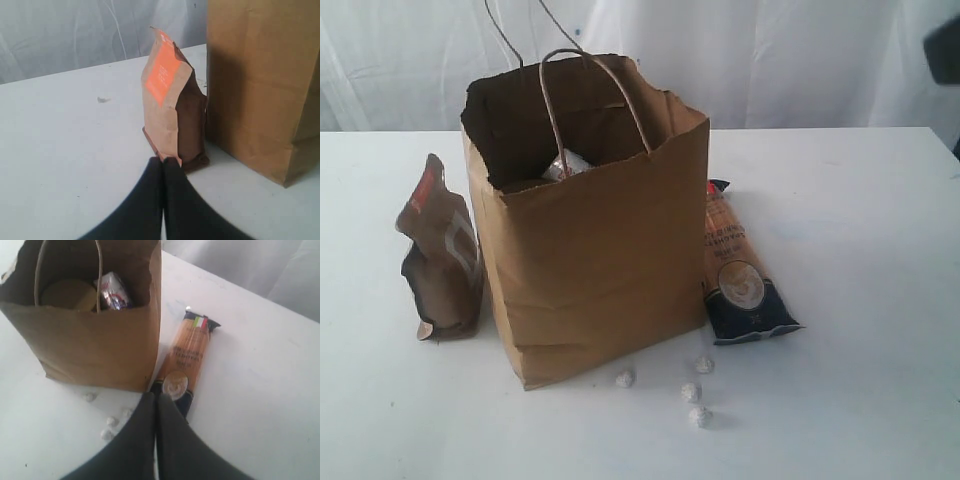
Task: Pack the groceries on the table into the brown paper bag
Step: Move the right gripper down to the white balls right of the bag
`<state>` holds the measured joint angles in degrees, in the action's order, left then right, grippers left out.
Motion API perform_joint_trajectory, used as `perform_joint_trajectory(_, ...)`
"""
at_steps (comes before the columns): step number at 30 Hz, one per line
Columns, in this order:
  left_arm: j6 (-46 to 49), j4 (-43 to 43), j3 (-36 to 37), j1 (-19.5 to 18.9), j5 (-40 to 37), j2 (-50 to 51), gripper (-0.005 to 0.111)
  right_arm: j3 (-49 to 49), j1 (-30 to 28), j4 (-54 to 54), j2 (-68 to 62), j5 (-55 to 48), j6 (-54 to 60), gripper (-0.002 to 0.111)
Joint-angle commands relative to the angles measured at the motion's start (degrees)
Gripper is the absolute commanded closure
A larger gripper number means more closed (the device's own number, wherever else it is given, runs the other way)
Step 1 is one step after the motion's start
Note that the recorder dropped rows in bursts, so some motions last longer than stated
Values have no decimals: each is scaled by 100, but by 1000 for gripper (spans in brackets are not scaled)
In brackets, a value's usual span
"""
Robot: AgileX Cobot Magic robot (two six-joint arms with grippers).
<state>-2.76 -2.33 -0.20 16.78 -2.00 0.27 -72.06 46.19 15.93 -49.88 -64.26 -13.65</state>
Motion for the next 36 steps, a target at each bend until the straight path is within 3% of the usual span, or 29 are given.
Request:
perform_joint_trajectory(1,12,67,20,-8,28,-27,107,965,3,-40,605,53,-285,108)
perform_joint_trajectory(5,12,67,20,-8,28,-27,107,1984,3,-228,697,180,-305,108)
perform_joint_trajectory(11,2,67,20,-8,28,-27,107,3124,3,-276,227,1497,-305,108)
perform_joint_trajectory(16,2,67,20,-8,28,-27,107,3387,3,-332,-573,2613,-315,108)
perform_joint_trajectory(23,2,67,20,-8,28,-27,107,3387,-158,-604,-1916,3413,-315,107)
perform_joint_trajectory(31,2,67,20,-8,28,-27,107,3416,-170,-705,-2842,3972,-315,83)
perform_joint_trajectory(36,2,67,20,-8,28,-27,107,3542,-170,-726,-3262,4307,-315,74)
